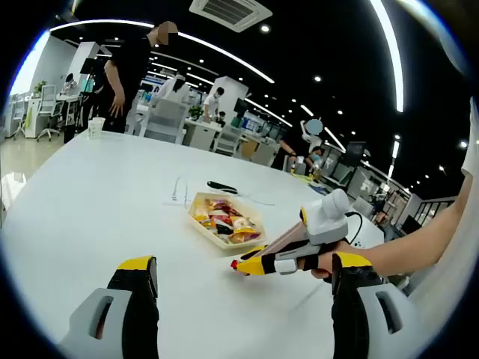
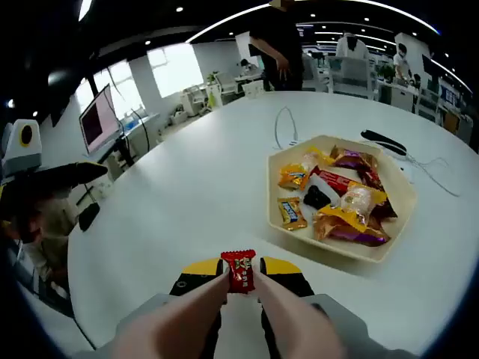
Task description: Place the target food into the container with the food tongs after gripping and lifting it, then release it inside without dropping or visibly crushing the food.
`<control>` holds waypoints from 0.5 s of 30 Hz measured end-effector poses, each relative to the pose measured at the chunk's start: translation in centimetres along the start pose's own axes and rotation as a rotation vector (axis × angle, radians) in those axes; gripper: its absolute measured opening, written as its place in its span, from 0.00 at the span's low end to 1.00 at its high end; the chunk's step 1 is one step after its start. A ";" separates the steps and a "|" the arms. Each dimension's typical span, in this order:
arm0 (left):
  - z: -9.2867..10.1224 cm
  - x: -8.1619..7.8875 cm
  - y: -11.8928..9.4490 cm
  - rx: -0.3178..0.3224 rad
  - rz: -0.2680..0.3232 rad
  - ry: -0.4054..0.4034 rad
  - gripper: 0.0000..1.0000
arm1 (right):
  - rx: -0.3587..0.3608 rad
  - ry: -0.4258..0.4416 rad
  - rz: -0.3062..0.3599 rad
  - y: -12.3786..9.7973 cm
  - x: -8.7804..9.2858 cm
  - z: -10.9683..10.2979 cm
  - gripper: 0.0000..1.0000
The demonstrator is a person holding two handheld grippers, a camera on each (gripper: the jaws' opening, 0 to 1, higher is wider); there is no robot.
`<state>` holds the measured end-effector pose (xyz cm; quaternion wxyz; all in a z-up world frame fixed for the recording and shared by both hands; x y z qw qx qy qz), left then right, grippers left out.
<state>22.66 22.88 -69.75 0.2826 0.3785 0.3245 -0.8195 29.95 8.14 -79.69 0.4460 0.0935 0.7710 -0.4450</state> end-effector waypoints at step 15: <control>3.9 -0.6 1.0 0.063 -0.007 0.123 0.99 | 0.075 0.009 0.200 -6.8 -5.1 0.2 0.19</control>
Point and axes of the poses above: the point that each gripper's makers call its tool centre point, and the gripper's own axes: y roughly forward along the fingers, z roughly to its right, x roughly out of its underside, the point moved 4 cm from there along -y, roughly backward along the fingers, and after that the axes turned 6 degrees about -y, right-handed, at the moved point
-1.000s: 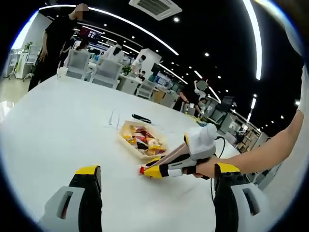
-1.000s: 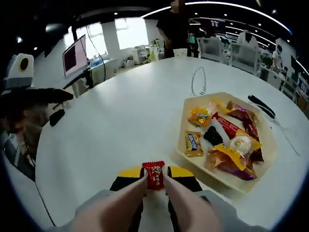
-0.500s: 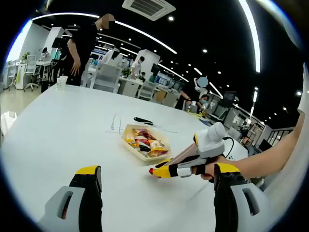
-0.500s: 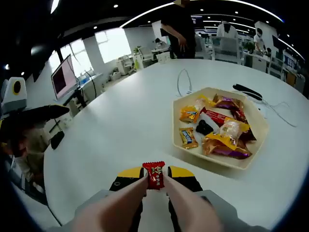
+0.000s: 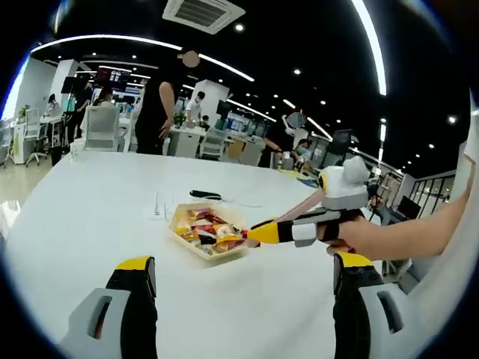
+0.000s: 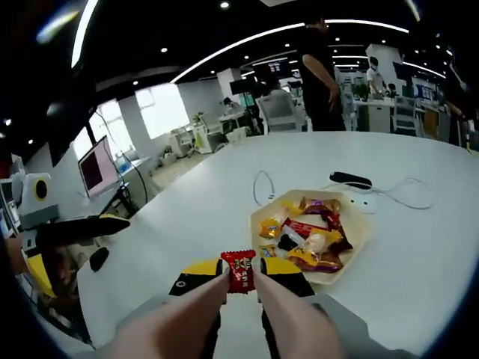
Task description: Place the target food into the container with the food tongs after gripping and lifting it, then release it inside without dropping or visibly crushing the food.
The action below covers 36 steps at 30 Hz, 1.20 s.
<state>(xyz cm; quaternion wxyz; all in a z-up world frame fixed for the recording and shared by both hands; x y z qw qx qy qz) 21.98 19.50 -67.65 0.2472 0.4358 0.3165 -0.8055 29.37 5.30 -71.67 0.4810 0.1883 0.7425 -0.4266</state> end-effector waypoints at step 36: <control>5.9 3.6 -2.4 0.085 -0.014 -0.099 0.98 | 0.076 -0.126 0.116 -7.4 -3.2 1.9 0.19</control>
Point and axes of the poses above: the point that each gripper's makers call its tool centre point, and the gripper's own axes: y roughly forward along the fingers, z roughly to its right, x roughly out of its underside, the point moved 4 cm from there along -y, roughly backward along the fingers, and after that the axes turned 6 degrees about -y, right-handed, at the moved point
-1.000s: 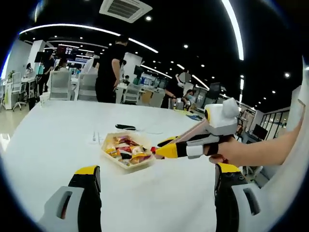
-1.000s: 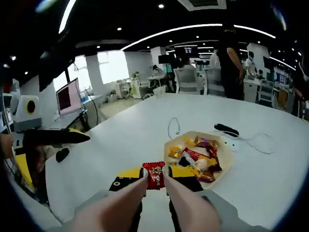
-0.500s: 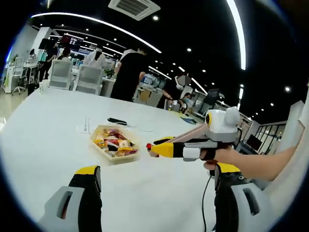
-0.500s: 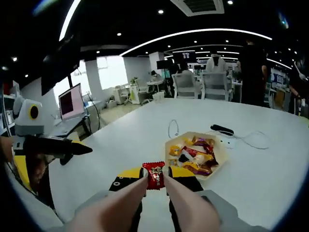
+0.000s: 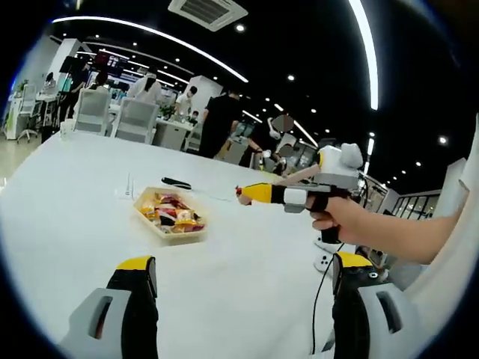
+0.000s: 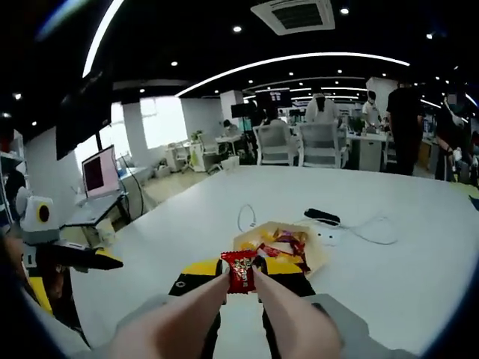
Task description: Place the target food into the container with the food tongs after gripping and lifting it, then release it inside without dropping or visibly crushing the food.
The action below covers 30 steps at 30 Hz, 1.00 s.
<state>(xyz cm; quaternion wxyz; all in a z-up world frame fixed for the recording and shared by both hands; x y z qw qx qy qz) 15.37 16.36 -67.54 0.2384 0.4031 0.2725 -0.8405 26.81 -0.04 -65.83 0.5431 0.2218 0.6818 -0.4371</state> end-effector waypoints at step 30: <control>-3.0 -1.1 -2.7 -0.130 0.107 -0.078 0.97 | -0.023 -0.032 -0.007 4.0 -3.7 3.5 0.20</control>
Point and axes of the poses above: the point that each gripper's makers call its tool centre point, and the gripper's own axes: y roughly forward along the fingers, z roughly to its right, x roughly out of its underside, the point moved 4 cm from there along -y, roughly backward along the fingers, and after that the axes turned 6 degrees about -y, right-handed, at the moved point
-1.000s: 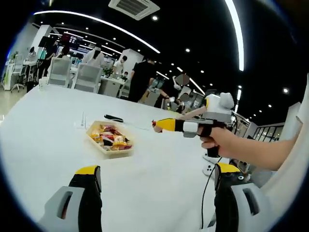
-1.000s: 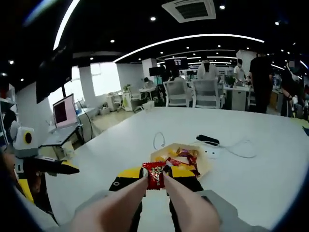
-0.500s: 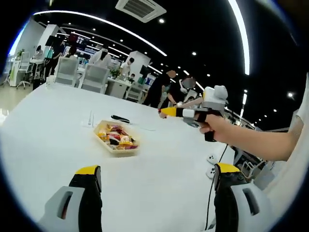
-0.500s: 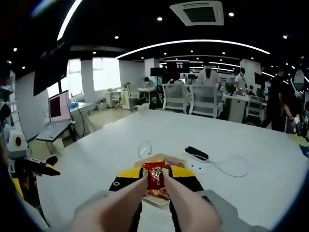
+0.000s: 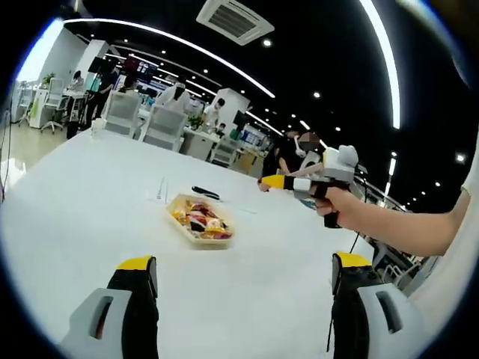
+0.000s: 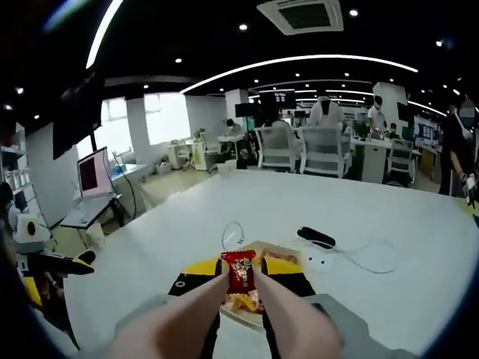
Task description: Place the target food into the container with the food tongs after gripping and lifting it, then release it inside without dropping or visibly crushing the food.
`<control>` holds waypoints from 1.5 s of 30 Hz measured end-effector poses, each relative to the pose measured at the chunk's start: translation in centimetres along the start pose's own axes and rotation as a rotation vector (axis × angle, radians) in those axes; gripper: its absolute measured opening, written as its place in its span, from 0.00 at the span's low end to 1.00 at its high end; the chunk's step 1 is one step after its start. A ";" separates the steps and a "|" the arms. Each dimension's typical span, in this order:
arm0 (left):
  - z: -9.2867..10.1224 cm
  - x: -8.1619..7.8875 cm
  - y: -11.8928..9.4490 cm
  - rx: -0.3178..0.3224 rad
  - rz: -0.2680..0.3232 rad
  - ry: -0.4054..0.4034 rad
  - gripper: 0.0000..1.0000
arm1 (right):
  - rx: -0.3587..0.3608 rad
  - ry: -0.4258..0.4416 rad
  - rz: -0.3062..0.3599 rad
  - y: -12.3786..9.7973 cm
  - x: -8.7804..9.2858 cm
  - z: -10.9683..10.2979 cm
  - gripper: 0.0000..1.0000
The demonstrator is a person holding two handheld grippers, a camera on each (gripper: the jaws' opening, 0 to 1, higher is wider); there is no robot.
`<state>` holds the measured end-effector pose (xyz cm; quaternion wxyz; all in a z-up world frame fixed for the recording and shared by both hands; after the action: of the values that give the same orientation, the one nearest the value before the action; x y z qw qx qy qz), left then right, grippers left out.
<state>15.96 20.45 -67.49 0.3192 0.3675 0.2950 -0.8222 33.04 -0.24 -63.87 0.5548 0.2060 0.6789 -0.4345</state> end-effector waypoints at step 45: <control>-3.2 -1.9 2.7 0.036 -0.003 -0.069 0.99 | 0.031 0.125 -0.049 7.5 1.1 2.4 0.20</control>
<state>20.27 21.67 -68.39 0.3214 0.3443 0.2697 -0.8399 39.85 1.59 -67.59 0.4973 0.2244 0.7103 -0.4448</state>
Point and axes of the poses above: the point that each gripper's makers call its tool centre point, and the gripper's own axes: y roughly forward along the fingers, z roughly to its right, x roughly out of its underside, the point moved 4 cm from there along -y, roughly backward along the fingers, and after that the axes turned 6 degrees about -y, right-handed, at the moved point
